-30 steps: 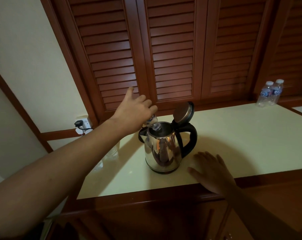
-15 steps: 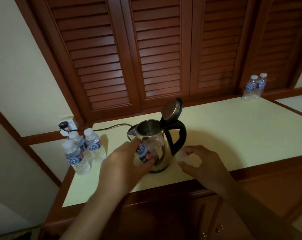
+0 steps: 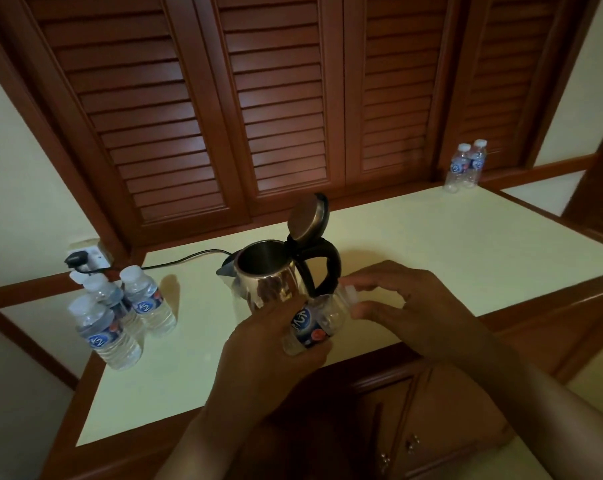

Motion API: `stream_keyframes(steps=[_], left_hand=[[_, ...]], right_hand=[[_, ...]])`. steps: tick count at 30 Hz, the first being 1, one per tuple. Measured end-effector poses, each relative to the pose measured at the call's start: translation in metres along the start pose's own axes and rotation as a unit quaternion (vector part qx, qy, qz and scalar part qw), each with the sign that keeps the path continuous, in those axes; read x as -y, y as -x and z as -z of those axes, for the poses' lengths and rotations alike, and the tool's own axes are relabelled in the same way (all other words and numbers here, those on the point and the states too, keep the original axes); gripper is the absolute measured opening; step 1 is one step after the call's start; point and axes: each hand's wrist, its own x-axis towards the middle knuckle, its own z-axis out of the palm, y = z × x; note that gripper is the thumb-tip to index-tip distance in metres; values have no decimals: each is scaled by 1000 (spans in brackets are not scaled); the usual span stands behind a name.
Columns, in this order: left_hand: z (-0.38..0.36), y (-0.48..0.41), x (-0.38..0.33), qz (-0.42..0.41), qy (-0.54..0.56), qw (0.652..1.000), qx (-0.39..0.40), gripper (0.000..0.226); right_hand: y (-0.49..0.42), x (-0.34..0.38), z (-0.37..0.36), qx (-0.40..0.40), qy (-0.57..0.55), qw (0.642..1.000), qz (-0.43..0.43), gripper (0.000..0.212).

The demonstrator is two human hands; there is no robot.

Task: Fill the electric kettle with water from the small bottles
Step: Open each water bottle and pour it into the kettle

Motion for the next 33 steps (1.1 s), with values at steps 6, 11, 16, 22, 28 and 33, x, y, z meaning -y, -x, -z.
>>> stream_keyframes(steps=[6, 11, 16, 22, 28, 33], left_hand=[[17, -6, -7, 16, 182, 975, 128, 32], [35, -6, -18, 29, 384, 879, 280, 14], [23, -17, -29, -21, 356, 892, 279, 15], [-19, -25, -38, -84, 142, 985, 41, 38], [-31, -42, -37, 25, 350, 907, 233, 35], [-37, -56, -48, -28, 454, 834, 314, 23]], right_hand=[[3, 19, 17, 32, -57, 998, 15, 40], [-1, 52, 25, 24, 60, 984, 167, 19], [-11, 54, 20, -49, 176, 960, 213, 57], [-17, 28, 27, -29, 199, 977, -67, 65], [-17, 10, 54, -54, 274, 941, 194, 45], [-27, 7, 64, -36, 250, 933, 257, 48]])
